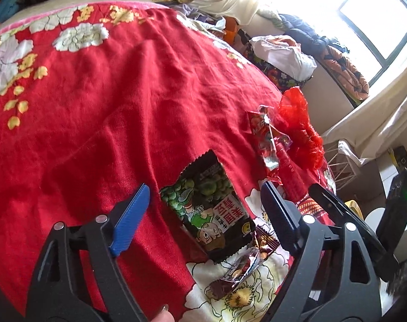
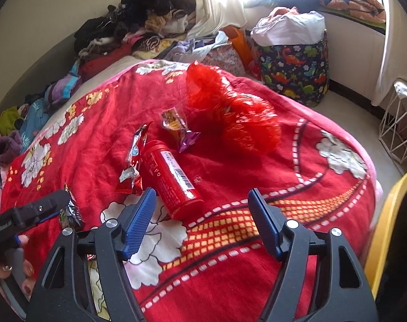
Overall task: Collect trash
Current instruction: 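Grasp the green snack bag with the left gripper while the right gripper grasps the red can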
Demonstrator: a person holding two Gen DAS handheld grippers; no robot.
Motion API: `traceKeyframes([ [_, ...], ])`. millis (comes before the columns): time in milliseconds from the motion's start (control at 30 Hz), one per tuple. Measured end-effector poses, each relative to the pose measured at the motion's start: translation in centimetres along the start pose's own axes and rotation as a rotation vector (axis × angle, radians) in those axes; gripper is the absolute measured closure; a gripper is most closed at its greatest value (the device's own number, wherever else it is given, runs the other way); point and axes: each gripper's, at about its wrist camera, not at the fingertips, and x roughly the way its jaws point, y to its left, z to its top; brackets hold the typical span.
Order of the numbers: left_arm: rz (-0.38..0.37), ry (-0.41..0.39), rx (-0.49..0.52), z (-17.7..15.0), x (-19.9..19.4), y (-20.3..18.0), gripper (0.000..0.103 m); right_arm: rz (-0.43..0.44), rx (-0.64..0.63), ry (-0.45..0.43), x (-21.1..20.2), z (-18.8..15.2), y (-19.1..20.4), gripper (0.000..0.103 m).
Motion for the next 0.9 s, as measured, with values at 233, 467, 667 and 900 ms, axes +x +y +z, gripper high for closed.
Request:
traceKeyframes([
  [233, 0.018, 0.017, 0.008, -0.5, 0.9, 0.2, 0.033, -0.018, -0.071, 0.032, 2.3, 0.6, 1.9, 0.037],
  [467, 0.032, 0.023, 0.025, -0.6, 1.2, 0.3, 0.04, -0.043, -0.111, 0.075, 4.2, 0.7, 2.6, 0.045],
  [667, 0.04, 0.027, 0.032, -0.7, 1.3, 0.4, 0.045, -0.03, -0.112, 0.091, 4.5, -0.3, 2.7, 0.061],
  [900, 0.029, 0.03, 0.016, -0.4, 0.9, 0.8, 0.053, 0.001, -0.039, 0.072, 2.4, -1.5, 1.9, 0.064],
])
